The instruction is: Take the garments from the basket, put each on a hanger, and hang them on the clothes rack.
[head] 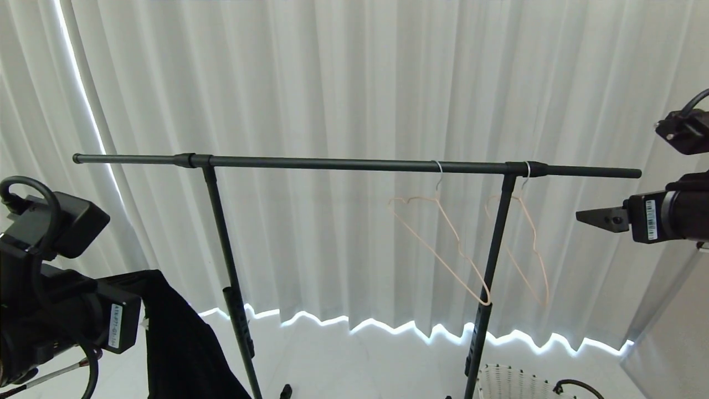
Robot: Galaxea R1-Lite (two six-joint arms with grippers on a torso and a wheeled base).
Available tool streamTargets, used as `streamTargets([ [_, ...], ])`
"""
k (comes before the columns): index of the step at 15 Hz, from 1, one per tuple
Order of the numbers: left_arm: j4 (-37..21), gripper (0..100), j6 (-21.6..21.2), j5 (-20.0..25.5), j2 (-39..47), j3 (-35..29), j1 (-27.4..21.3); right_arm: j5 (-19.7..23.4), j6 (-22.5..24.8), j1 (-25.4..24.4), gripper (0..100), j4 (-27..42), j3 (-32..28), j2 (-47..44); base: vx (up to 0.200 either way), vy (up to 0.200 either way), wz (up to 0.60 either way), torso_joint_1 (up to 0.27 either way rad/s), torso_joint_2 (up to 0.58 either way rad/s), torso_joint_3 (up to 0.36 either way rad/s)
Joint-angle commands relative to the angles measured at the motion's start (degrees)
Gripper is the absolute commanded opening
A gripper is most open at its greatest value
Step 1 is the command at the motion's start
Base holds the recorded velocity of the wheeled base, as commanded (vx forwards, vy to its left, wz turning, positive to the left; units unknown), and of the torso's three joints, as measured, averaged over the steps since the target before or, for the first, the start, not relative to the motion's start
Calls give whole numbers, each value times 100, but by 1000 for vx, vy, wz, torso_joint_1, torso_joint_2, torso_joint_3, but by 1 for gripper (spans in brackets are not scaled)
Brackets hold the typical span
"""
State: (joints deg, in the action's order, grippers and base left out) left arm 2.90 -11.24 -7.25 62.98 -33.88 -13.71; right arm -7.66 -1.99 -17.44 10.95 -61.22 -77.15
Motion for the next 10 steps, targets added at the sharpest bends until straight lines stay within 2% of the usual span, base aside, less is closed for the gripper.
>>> streamTargets([
  [1, 0, 0, -1, -4, 48, -49, -8, -8, -12, -5, 100, -22, 14, -406, 200, 0, 0, 2, 2, 2],
  [2, 0, 0, -1, -4, 57, -66, -26, -17, -65, 4, 100, -22, 14, -546, 200, 0, 0, -2, 2, 2],
  [7, 0, 0, -142, -4, 74, -172, -105, -43, -680, 4, 100, -356, -21, -1329, 0, 0, 0, 0, 0, 0],
  [10, 0, 0, -194, -13, 92, -251, -114, -105, -777, 92, 100, -532, -4, -1777, 0, 0, 0, 0, 0, 0],
])
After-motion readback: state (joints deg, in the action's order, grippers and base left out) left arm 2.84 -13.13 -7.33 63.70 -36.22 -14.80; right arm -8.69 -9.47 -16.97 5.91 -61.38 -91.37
